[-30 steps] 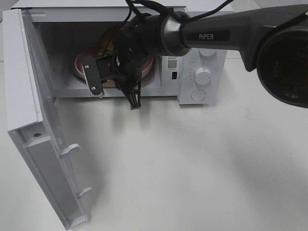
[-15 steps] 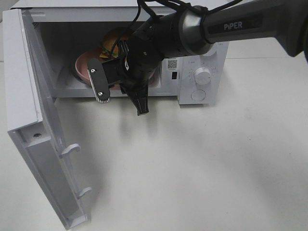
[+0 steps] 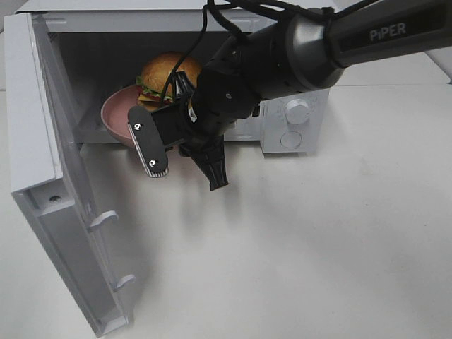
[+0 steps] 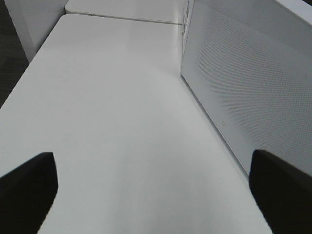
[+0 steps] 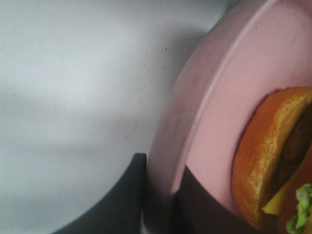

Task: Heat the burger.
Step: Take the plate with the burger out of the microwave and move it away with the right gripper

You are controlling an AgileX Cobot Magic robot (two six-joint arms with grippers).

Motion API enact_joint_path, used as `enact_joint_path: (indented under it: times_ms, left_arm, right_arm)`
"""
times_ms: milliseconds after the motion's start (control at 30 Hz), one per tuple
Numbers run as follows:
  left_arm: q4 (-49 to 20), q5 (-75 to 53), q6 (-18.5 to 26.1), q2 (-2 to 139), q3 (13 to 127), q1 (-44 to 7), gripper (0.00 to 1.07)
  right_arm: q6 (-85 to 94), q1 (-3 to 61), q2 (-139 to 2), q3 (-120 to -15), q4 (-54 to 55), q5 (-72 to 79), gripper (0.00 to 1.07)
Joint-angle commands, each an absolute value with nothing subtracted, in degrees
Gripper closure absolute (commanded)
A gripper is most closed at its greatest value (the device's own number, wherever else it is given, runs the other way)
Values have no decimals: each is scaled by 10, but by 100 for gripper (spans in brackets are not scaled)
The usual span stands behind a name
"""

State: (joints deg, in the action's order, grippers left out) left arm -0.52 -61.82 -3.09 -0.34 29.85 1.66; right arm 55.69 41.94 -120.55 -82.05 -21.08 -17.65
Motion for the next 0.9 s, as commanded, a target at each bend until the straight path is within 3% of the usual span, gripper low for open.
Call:
enact_joint_path:
  times_ms: [33,900]
  left_arm:
    - [-5,-613,-32,-12,298,18,7]
    - [-5,-613,-32,-12,298,18,7]
  right_arm:
    - [557,422,-1155,-782,-231,-114,107]
    - [556,422,-923,-512,-274,-56,107]
